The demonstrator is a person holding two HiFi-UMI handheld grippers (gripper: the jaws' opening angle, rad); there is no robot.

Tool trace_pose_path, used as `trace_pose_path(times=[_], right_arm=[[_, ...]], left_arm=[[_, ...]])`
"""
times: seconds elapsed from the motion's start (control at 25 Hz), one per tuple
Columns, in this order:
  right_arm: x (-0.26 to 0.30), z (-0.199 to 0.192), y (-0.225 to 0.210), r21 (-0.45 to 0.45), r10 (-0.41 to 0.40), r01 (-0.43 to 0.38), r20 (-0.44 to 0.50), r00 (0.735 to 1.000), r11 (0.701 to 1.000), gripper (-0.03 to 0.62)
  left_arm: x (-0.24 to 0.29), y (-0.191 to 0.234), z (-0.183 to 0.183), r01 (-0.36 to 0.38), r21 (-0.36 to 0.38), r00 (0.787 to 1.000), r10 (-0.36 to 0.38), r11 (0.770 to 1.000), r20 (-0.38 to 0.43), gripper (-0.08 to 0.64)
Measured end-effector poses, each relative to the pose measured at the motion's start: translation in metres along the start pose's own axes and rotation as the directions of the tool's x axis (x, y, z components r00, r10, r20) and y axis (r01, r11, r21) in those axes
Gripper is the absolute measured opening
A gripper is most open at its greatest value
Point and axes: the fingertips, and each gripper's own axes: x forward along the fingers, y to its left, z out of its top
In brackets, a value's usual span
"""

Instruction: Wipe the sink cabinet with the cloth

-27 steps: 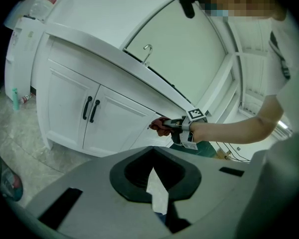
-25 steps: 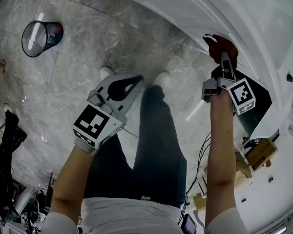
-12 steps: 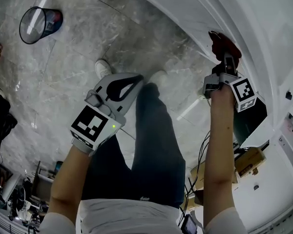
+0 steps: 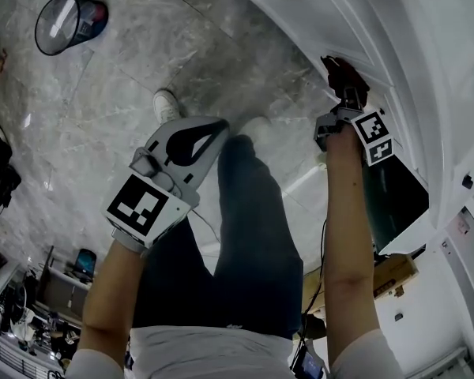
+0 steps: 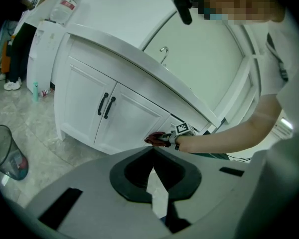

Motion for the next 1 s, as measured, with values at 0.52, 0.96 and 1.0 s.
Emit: trace_pose_path(times=[0.52,0.96,1.0], right_arm=[[0.033,-0.029,-0.034,0.002,-0.047,0.047,-0.048,0.998,0.999,0.130],[0.012,-0.022,-0.086,-0.017,-0.097,0.097,-0.043,0.994,0.995,0.130],[0.009,-0.020,-0.092,-0.020,-0.098,0.097,-0.046,0.994,0.995,0.130]], left_arm=[[0.013,-0.016,-0.007,0.007,0.012,1.000,-0.006,1.000,-0.027,0.011],[0.023,-0.022,-0.015,0.038,0.027,0.997,-0.036,0.999,-0.069,0.011],[0.025,-0.025,-0.015,0.037,0.032,0.997,-0.034,0.999,-0.076,0.011]])
